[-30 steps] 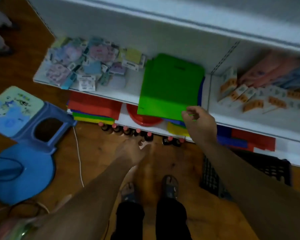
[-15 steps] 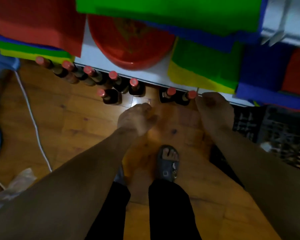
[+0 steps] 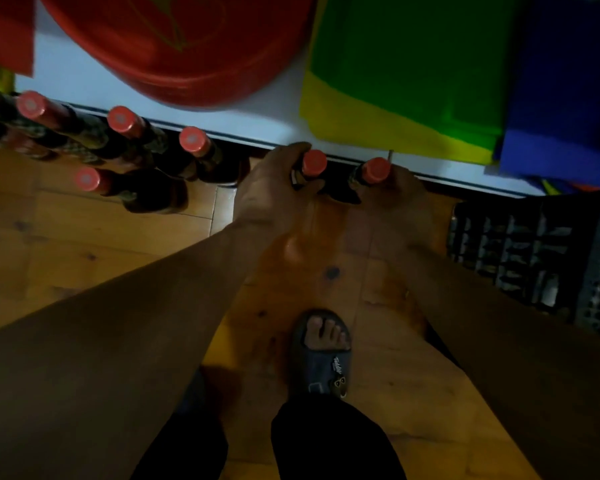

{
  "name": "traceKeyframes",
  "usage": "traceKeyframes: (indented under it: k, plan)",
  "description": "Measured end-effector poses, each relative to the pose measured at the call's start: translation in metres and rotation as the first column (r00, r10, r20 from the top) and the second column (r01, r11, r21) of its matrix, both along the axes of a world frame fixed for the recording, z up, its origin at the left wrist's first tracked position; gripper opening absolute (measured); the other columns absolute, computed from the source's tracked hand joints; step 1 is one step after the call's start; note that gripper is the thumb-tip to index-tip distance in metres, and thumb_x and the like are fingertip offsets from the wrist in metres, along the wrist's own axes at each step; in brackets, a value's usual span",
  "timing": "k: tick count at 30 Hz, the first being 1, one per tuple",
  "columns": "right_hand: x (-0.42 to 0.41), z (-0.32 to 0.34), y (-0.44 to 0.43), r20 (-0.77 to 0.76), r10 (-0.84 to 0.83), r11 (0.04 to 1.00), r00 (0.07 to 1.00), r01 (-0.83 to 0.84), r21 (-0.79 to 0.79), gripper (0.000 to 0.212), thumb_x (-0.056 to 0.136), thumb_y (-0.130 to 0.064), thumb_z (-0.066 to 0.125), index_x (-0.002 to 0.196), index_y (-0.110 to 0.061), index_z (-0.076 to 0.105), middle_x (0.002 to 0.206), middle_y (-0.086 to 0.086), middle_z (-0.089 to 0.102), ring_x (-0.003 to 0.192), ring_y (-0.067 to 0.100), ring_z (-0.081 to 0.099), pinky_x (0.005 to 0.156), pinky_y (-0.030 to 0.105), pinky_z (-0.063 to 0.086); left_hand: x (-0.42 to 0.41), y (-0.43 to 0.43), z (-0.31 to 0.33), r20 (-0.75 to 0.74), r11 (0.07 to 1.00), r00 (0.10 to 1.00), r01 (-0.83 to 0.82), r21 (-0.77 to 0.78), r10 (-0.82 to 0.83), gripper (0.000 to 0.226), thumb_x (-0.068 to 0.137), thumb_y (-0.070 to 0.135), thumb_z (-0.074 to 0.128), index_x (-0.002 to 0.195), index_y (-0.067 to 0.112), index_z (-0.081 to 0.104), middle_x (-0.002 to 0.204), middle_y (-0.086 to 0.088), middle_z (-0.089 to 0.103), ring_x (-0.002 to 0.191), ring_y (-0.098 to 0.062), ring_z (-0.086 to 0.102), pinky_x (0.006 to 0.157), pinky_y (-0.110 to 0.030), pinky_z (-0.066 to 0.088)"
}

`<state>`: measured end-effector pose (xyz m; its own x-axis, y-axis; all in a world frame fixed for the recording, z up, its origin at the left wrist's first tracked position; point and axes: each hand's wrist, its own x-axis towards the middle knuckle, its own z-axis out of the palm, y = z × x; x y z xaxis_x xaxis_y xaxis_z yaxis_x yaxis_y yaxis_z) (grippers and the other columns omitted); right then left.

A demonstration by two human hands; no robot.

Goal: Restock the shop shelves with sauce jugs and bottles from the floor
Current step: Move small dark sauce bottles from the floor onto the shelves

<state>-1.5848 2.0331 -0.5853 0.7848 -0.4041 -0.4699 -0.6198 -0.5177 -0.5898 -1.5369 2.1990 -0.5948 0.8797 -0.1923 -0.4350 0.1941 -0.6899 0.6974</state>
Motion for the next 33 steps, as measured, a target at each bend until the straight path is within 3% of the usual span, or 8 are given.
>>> traceKeyframes:
  k: [4,8,14,19,23,28,31,33]
  plan:
    - [0.004,-0.006,0.009,0.082,-0.151,0.988,0.985,0.147,0.047,0.045,0.085,-0.033,0.069,0.127,-0.019,0.057,0.127,0.002,0.06,0.119,0.017,0.052,0.106,0.031,0.039,0.007,-0.006,-0.011,-0.007,0.999,0.999,0.032,-0.036,-0.032,0.043,0.081,0.039,0.07,0.122,0.036,0.058,0.117,0.011,0.063,0.109,-0.015,0.057,0.095,-0.03,0.046]
    - [-0.001,-0.007,0.012,0.098,-0.212,0.974,0.972,0.202,0.103,0.037,0.081,-0.033,0.073,0.114,-0.017,0.064,0.113,0.001,0.067,0.11,0.022,0.061,0.099,0.044,0.047,0.005,-0.005,-0.011,-0.033,0.995,0.999,-0.025,-0.097,0.022,0.05,0.072,0.044,0.066,0.119,0.031,0.063,0.115,0.006,0.066,0.109,-0.017,0.06,0.097,-0.035,0.048]
    - [-0.018,0.031,0.018,0.083,-0.216,0.975,0.973,0.211,0.066,0.032,0.08,-0.031,0.074,0.11,-0.023,0.065,0.104,-0.005,0.065,0.104,0.019,0.061,0.093,0.038,0.05,-0.014,0.016,0.023,-0.078,0.985,0.995,-0.075,-0.152,0.064,0.045,0.07,0.044,0.066,0.114,0.035,0.065,0.11,0.008,0.069,0.106,-0.017,0.062,0.094,-0.041,0.05]
    - [-0.033,0.095,0.031,0.072,-0.225,0.973,0.972,0.22,0.071,0.026,0.075,-0.047,0.07,0.097,-0.036,0.063,0.097,-0.007,0.067,0.096,0.02,0.064,0.085,0.047,0.054,-0.026,0.036,0.094,-0.124,0.983,0.992,-0.054,-0.176,0.033,0.048,0.071,0.045,0.064,0.117,0.033,0.063,0.116,0.007,0.066,0.111,-0.015,0.057,0.1,-0.034,0.045]
    - [-0.04,0.17,0.05,0.065,-0.244,0.967,0.968,0.238,0.088,0.033,0.072,-0.053,0.069,0.095,-0.03,0.064,0.093,-0.003,0.068,0.095,0.026,0.065,0.084,0.05,0.053,-0.033,0.058,0.164,-0.108,0.979,0.994,-0.041,-0.199,0.02,0.046,0.07,0.046,0.066,0.115,0.033,0.066,0.116,0.006,0.069,0.112,-0.015,0.059,0.1,-0.037,0.046]
    - [-0.041,0.284,0.07,0.111,-0.167,0.982,0.98,0.155,0.11,0.024,0.081,-0.04,0.071,0.104,-0.034,0.066,0.1,-0.008,0.067,0.098,0.015,0.062,0.088,0.034,0.05,-0.029,0.08,0.275,-0.108,0.968,0.994,-0.007,-0.251,-0.021,0.036,0.077,0.037,0.073,0.112,0.031,0.067,0.113,0.008,0.069,0.11,-0.015,0.06,0.096,-0.028,0.045]
    - [-0.04,0.364,0.078,0.149,-0.152,0.981,0.977,0.131,0.143,0.032,0.084,-0.036,0.071,0.115,-0.03,0.065,0.103,-0.01,0.064,0.097,0.008,0.057,0.083,0.017,0.043,-0.023,0.096,0.346,-0.117,0.942,0.993,-0.01,-0.336,-0.031,0.041,0.076,0.037,0.073,0.115,0.029,0.065,0.114,0.007,0.068,0.112,-0.014,0.061,0.099,-0.036,0.046]
    - [-0.04,0.413,0.086,0.185,-0.135,0.984,0.973,0.109,0.144,0.032,0.084,-0.036,0.071,0.115,-0.028,0.065,0.1,-0.012,0.061,0.098,0.007,0.055,0.082,0.013,0.039,-0.018,0.106,0.396,-0.118,0.93,0.993,-0.024,-0.366,-0.021,0.038,0.079,0.028,0.075,0.116,0.028,0.064,0.11,0.005,0.068,0.105,-0.014,0.062,0.093,-0.035,0.049]
